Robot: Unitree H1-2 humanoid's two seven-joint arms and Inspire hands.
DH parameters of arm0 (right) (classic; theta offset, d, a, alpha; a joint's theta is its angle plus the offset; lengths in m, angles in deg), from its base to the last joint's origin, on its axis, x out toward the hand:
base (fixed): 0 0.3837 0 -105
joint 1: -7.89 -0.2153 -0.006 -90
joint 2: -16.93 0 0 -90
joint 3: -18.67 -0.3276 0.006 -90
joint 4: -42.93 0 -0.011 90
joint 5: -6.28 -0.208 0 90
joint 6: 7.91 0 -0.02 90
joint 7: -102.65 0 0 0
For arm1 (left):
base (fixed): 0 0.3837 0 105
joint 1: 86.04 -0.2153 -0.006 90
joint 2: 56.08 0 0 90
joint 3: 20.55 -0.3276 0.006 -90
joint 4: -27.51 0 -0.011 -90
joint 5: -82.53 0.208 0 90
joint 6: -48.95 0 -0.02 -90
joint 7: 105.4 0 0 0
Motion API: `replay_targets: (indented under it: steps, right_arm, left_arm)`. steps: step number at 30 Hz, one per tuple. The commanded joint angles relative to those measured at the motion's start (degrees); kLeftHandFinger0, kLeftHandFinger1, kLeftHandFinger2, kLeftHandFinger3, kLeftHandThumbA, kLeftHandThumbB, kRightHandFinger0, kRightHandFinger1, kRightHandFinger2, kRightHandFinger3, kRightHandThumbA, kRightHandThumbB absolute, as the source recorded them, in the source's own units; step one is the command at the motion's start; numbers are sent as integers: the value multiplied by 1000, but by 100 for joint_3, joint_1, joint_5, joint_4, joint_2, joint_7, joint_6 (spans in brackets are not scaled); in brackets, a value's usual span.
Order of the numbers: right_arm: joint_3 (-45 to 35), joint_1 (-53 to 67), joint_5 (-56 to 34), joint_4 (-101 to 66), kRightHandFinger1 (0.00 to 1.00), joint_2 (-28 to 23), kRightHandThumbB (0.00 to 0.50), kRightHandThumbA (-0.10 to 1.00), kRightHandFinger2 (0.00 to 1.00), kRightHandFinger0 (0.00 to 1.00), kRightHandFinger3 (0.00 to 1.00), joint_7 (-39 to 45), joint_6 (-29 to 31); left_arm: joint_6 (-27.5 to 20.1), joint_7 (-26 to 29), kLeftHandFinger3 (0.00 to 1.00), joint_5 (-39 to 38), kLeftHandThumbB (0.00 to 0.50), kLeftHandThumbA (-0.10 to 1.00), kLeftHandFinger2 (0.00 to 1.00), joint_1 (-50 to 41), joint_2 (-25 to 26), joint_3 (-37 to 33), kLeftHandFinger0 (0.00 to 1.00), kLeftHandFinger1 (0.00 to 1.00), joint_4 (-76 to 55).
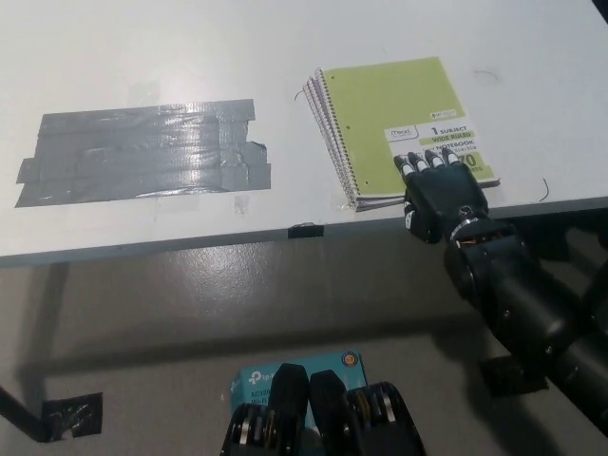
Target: The robot uses its right hand to align two notebooks stacked together until they are fully overlapped
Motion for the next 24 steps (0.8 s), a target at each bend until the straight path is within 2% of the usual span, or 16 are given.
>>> replay_targets:
  steps: [1, 2, 6, 9, 10, 14, 15, 18, 20, 21, 24]
  right_arm:
    - [166, 17, 81, 165, 1000, -205, 445, 1000, 1000, 1000, 1000, 349, 271]
    - [190, 22, 98, 172, 1000, -216, 454, 1000, 1000, 1000, 1000, 299, 319]
    - [354, 40, 265, 191, 1000, -293, 471, 1000, 1000, 1000, 1000, 169, 501]
    - [457, 9, 346, 224, 1000, -346, 458, 1000, 1000, 1000, 1000, 66, 638]
    - [479, -12, 361, 231, 1000, -369, 465, 1000, 1000, 1000, 1000, 79, 668]
    - [516, -55, 405, 219, 1000, -489, 466, 1000, 1000, 1000, 1000, 199, 710]
    - [535, -61, 461, 227, 1000, -519, 469, 1000, 1000, 1000, 1000, 181, 703]
    - [516, -39, 499, 264, 1000, -538, 488, 1000, 1000, 1000, 1000, 97, 678]
    - [463, 10, 483, 259, 1000, -539, 490, 1000, 1000, 1000, 1000, 54, 619]
    - [458, 40, 487, 209, 1000, -561, 480, 1000, 1000, 1000, 1000, 116, 593]
    - [417, 93, 455, 154, 1000, -568, 468, 1000, 1000, 1000, 1000, 149, 595]
  left_arm:
    - [-64, -107, 1000, -28, 500, 1000, 800, -62, 40, -15, 709, 796, -146]
    - [-85, -103, 1000, 0, 500, 1000, 801, -59, 49, -26, 793, 831, -126]
    - [-81, -137, 1000, -41, 500, 1000, 812, -46, 39, -47, 759, 808, -138]
    - [-68, -111, 1000, 1, 500, 1000, 837, -52, 54, -60, 760, 818, -163]
    - [-68, -99, 1000, -6, 500, 1000, 821, -48, 42, -53, 729, 791, -161]
    - [-90, -157, 1000, -38, 500, 1000, 789, -4, 68, -67, 730, 795, -108]
    - [-75, -146, 1000, -49, 500, 1000, 786, -10, 57, -58, 663, 745, -124]
    - [-108, -165, 1000, -52, 500, 1000, 784, -32, 98, -42, 646, 740, -144]
    - [-75, -162, 1000, -63, 500, 1000, 774, -52, 96, -38, 672, 761, -148]
    - [-94, -166, 1000, -38, 500, 1000, 805, -61, 111, -52, 691, 783, -149]
    - [-50, -153, 1000, -12, 500, 1000, 804, -62, 106, -77, 708, 781, -155]
